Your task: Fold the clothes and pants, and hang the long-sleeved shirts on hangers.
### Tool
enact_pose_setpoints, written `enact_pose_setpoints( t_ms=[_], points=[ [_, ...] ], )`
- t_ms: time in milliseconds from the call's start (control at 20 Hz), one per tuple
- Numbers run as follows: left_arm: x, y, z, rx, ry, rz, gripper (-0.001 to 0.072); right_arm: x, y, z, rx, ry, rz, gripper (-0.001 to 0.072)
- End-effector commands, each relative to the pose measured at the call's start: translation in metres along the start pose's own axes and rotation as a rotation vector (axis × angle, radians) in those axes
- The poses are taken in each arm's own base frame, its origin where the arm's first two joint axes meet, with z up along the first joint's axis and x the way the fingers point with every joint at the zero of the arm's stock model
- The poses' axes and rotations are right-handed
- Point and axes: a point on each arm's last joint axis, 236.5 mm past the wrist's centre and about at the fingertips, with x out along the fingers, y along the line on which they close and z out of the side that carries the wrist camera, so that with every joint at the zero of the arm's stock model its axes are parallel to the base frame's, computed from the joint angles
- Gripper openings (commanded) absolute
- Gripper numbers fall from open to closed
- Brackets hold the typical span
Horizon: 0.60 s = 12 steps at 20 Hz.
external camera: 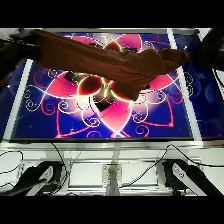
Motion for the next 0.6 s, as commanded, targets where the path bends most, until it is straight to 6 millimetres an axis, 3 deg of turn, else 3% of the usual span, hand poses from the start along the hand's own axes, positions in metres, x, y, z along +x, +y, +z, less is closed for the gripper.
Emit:
enact_pose_setpoints(
  t_ms=[0, 350, 450, 550],
  points=[
    [-0.037, 0.008, 0.031, 0.149, -0.042, 0.059, 0.0017, -0.030, 0.016, -0.036, -0.050, 0.115, 0.015, 0.0015],
    [-0.077, -0.045, 0.035, 0.107, 0.017, -0.103, 0.0016, -0.104, 0.056, -0.045, -0.108, 0.000, 0.013, 0.0014],
    [-0.085, -0.054, 0.015, 0.029, 0.114, -0.133, 0.0016, -0.116, 0.055, -0.045, -0.127, -0.033, -0.019, 0.0013],
    [-0.086, -0.063, -0.024, -0.080, 0.266, -0.171, 0.0015, -0.111, 0.032, -0.040, -0.115, -0.034, -0.103, 0.0012]
  ],
)
